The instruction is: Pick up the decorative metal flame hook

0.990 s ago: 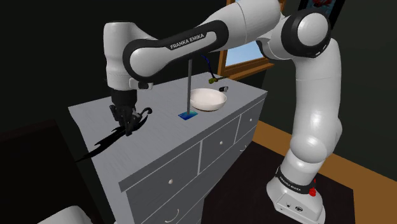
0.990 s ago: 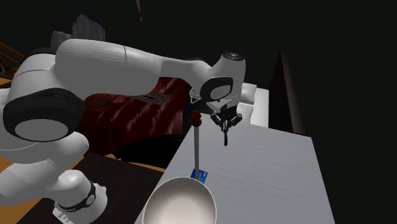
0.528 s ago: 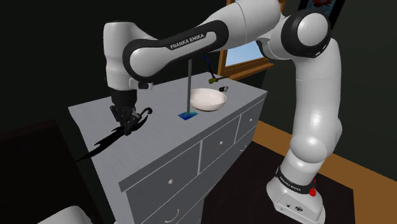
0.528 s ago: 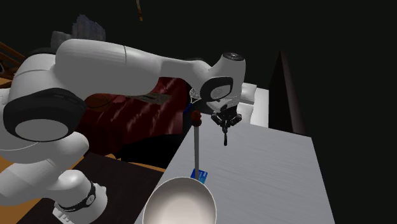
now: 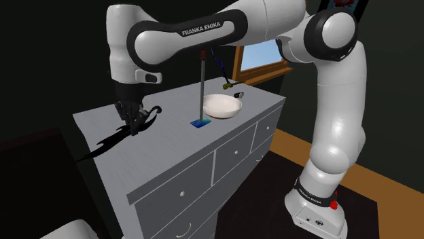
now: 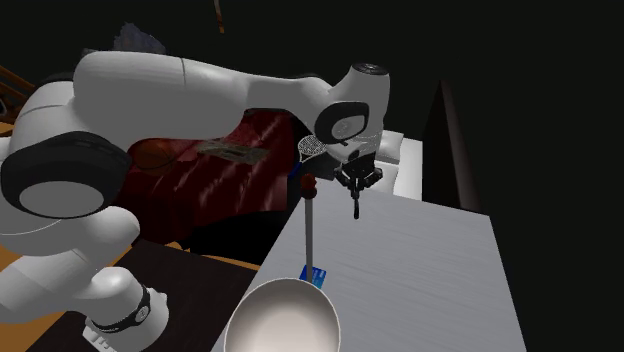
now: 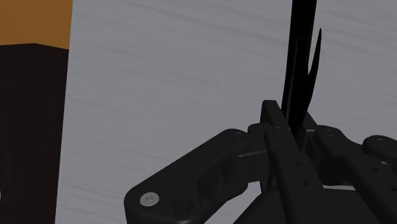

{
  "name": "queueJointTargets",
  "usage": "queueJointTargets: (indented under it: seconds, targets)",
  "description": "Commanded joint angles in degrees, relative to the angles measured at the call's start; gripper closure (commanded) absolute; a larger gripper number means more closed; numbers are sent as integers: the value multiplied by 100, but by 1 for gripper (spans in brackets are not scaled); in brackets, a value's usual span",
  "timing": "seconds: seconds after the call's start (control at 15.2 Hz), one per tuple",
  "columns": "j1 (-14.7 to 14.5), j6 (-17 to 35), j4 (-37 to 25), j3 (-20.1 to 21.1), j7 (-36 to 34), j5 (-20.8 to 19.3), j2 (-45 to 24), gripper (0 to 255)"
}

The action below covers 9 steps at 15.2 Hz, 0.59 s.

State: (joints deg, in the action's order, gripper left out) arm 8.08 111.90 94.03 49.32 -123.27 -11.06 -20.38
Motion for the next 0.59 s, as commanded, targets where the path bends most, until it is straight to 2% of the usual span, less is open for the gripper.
queueJointTargets:
  seconds: [0.0, 0.53]
  targets:
    - [5, -144, -116, 19, 17, 35, 38, 255]
    - [-34, -599, -548, 53, 31, 82, 82, 255]
